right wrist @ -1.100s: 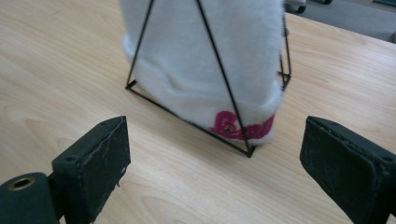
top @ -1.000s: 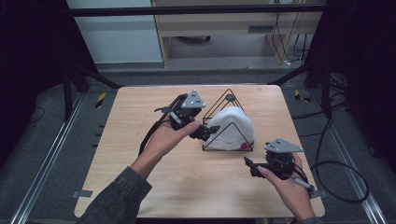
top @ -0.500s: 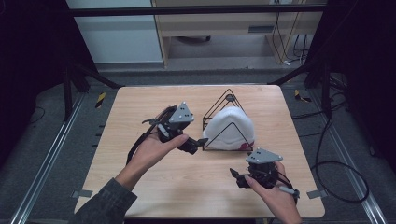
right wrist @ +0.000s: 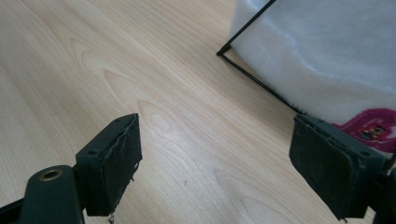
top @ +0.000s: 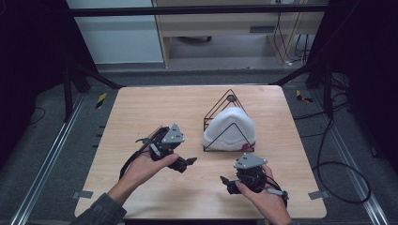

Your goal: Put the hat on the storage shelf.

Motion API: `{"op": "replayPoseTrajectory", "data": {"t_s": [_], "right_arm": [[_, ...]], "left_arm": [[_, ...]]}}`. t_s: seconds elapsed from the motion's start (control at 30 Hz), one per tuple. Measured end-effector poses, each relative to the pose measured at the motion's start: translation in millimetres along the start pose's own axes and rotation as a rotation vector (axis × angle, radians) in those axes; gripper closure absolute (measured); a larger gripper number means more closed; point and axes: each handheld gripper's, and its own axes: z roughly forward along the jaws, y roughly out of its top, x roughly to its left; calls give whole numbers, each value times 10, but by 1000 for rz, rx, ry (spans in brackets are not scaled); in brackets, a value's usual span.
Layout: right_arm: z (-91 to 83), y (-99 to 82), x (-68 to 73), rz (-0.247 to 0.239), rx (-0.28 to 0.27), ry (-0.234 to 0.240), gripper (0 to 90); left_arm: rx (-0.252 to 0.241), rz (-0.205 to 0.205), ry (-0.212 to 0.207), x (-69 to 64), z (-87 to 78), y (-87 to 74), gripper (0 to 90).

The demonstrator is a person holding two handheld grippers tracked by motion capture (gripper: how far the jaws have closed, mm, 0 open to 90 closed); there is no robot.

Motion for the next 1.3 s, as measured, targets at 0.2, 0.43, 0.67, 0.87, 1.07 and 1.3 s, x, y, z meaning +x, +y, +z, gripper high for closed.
{"op": "replayPoseTrajectory", "data": {"t_s": [0.2,0.43,0.67,0.87,1.07,1.3], "right_arm": [[70,-8,26,4,18,9,166],[239,9,77,17,38,35,163],[450,48,134,34,57,68,165],[679,92,162,72,56,86,164],[842,149,188,79,60,73,161],[979,156,213,91,75,64,157]], "left_arm": [[1,-8,-5,-52,-31,-272,44],[32,-55,14,-18,-64,-676,43],[57,-150,40,121,-111,-1116,45],[60,-222,77,239,-183,-1440,47],[71,-267,114,337,-231,-1676,47],[62,-328,145,451,-237,-1841,49]]}}
